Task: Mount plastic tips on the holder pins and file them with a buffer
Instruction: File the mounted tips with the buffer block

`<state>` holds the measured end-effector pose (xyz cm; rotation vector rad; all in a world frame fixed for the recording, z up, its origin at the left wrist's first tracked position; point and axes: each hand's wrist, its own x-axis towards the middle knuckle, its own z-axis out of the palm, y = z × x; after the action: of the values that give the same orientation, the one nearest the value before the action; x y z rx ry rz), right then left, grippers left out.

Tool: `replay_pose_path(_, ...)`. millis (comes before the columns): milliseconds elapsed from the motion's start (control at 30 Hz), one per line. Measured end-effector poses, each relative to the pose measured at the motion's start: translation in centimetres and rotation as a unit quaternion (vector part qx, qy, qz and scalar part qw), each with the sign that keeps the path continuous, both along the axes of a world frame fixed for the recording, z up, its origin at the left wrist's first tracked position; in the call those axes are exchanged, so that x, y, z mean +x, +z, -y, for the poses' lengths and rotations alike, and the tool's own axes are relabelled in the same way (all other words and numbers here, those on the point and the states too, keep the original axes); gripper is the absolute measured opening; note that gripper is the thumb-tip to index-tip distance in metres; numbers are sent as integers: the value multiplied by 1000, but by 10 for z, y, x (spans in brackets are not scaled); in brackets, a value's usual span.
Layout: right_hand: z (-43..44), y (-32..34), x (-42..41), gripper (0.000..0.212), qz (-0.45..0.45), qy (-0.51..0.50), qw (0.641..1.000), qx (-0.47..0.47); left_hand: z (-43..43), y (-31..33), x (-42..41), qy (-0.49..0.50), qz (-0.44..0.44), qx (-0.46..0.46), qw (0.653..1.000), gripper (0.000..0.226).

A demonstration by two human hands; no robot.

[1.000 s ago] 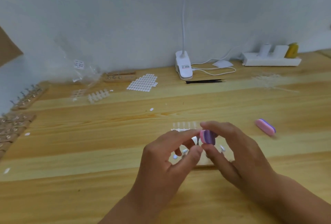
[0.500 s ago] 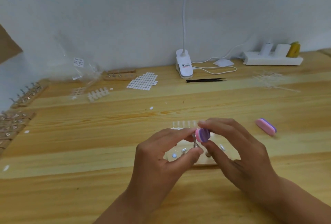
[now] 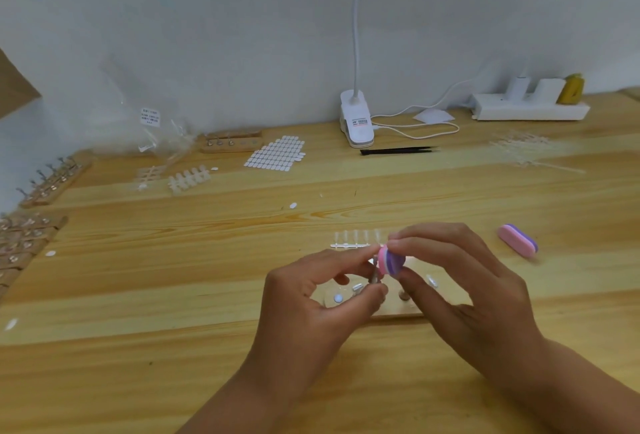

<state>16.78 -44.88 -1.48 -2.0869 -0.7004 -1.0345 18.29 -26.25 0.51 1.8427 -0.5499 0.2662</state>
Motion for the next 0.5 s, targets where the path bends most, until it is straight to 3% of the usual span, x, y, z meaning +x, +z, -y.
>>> replay_pose_path(167, 5, -2, 2, 25, 18, -28, 999, -2, -1, -2, 3, -9, -59, -36, 998, 51)
replay_pose_path(333, 9, -2, 5, 23, 0, -50, 999, 11, -1, -1, 6, -31, -64, -92, 993, 34)
replay_pose_path(500, 3, -3, 3, 23, 17, -14, 1000, -10, -2, -2, 7, -36, -38, -63, 997, 32)
